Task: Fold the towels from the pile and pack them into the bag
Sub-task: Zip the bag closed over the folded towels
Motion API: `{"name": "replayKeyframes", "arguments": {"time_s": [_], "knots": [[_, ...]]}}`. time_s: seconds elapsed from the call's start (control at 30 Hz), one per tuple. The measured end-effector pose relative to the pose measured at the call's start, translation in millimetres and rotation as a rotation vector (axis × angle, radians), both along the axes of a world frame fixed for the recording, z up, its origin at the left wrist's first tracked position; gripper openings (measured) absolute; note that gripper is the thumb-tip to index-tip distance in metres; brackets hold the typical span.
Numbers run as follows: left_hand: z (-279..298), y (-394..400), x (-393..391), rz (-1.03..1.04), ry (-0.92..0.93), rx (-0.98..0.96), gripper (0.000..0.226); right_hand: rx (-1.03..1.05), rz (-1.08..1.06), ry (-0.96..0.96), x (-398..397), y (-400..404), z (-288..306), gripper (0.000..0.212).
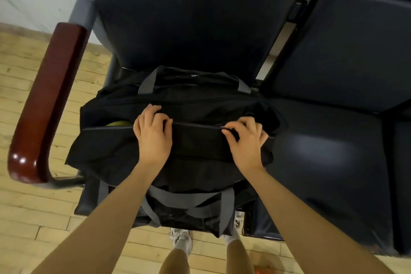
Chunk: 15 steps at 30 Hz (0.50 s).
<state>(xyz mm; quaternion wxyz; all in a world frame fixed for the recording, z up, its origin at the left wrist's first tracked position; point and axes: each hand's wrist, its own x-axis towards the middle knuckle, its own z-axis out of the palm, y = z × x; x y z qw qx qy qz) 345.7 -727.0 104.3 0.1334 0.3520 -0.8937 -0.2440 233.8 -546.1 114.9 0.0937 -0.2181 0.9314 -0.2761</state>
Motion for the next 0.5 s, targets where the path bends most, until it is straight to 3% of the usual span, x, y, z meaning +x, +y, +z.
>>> {"name": "replayKeyframes", "arguments": {"time_s": [0.13, 0.27, 0.37, 0.5], "knots": [[6, 38, -6, -0.119, -0.005, -0.046, 0.029, -0.080, -0.149, -0.105, -3, 40, -7, 0.025], [15, 96, -61, -0.411, 0.045, -0.073, 0.037, -0.116, -0.368, -0.124, -26, 85, -15, 0.025], [9, 140, -107, -0.640, -0.028, -0.186, 0.039, -0.117, -0.505, -0.339, -47, 114, -30, 0.029], [-9, 166, -148, -0.826, -0.180, -0.410, 0.046, -0.079, -0.258, -0.632, -59, 138, -50, 0.039]]}}
